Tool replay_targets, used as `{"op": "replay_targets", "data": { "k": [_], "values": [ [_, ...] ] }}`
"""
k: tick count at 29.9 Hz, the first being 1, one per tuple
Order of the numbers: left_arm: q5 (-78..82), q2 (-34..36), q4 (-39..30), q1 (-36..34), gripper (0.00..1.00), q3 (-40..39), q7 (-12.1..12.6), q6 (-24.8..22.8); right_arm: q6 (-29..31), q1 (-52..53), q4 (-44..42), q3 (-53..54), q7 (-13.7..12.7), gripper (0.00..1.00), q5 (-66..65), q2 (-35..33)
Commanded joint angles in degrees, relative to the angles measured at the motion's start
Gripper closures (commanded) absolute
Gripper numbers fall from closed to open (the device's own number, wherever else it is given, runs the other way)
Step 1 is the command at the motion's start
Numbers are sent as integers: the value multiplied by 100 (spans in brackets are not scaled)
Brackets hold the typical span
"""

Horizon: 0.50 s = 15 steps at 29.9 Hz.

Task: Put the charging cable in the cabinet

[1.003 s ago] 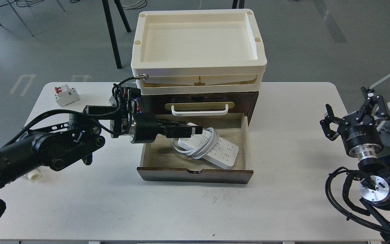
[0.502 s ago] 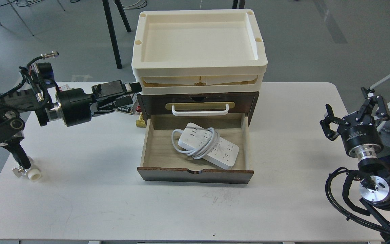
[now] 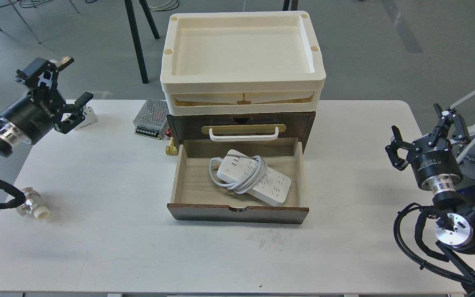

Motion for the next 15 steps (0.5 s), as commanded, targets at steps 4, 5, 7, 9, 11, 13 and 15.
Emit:
{"op": "replay_targets", "data": {
  "k": [4, 5, 7, 9, 11, 13, 15],
  "values": [
    [-1182, -575, 674, 5, 0, -44, 0, -3, 0, 158, -16, -184, 0, 1, -11, -15],
    [-1313, -663, 771, 5, 0, -79, 0, -3, 0, 167, -16, -202, 0, 1, -11, -15],
    [-1498, -813, 991, 5, 0, -211, 0, -3, 0, 167, -16, -211, 0, 1, -20, -15],
    [-1561, -936, 1298, -4, 0, -430, 0, -3, 0, 158, -25, -211, 0, 1, -107, -15],
    [-1578, -1137, 1658, -4, 0, -702, 0, -3, 0, 158, -34, -211, 0, 1, -291, -6],
    [-1570, -1366, 1948, -13, 0, -1001, 0, -3, 0, 158, -34, -202, 0, 1, -363, 3],
    [-1570, -1490, 2142, -13, 0, -1169, 0, -3, 0, 167, -34, -185, 0, 1, -354, 12]
  ]
}}
